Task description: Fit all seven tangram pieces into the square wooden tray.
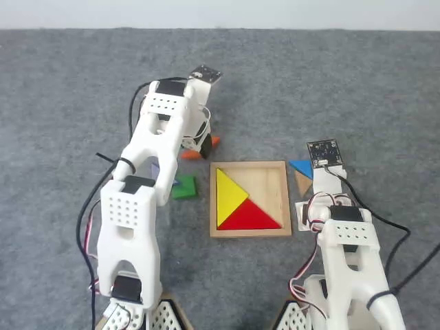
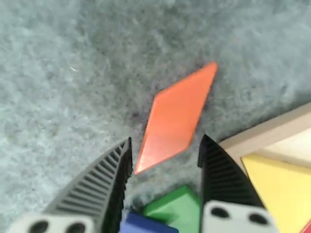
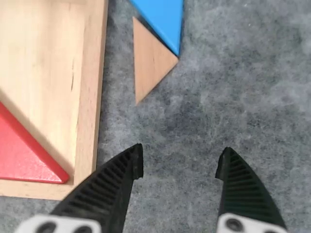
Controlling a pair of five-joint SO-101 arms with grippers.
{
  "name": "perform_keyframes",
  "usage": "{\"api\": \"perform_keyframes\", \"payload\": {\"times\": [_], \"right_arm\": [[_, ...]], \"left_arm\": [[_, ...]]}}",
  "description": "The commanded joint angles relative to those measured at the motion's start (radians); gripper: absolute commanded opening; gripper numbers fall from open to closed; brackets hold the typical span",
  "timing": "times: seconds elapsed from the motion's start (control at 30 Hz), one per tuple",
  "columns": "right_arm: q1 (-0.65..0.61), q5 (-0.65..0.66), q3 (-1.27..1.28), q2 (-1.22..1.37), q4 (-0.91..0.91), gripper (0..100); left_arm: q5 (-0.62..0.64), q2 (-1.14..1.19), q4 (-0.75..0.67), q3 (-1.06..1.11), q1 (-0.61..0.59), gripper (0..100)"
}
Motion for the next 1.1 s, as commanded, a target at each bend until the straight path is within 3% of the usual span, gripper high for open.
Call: {"api": "perform_keyframes", "payload": {"times": [0.0, 0.27, 0.4, 0.63, 1.07], "right_arm": [[0.012, -0.009, -0.011, -0.038, -0.008, 24.2], [0.012, -0.009, -0.011, -0.038, -0.008, 24.2], [0.012, -0.009, -0.011, -0.038, -0.010, 24.2], [0.012, -0.009, -0.012, -0.038, -0.013, 24.2], [0.012, -0.009, -0.012, -0.038, -0.015, 24.2]], "left_arm": [[0.018, -0.015, -0.021, -0.024, 0.008, 22], [-0.032, 0.077, -0.051, -0.070, 0.025, 22], [-0.032, 0.144, 0.000, -0.162, 0.026, 21], [-0.048, 0.242, 0.098, -0.325, 0.026, 1], [-0.049, 0.184, 0.261, -0.545, 0.035, 1]]}}
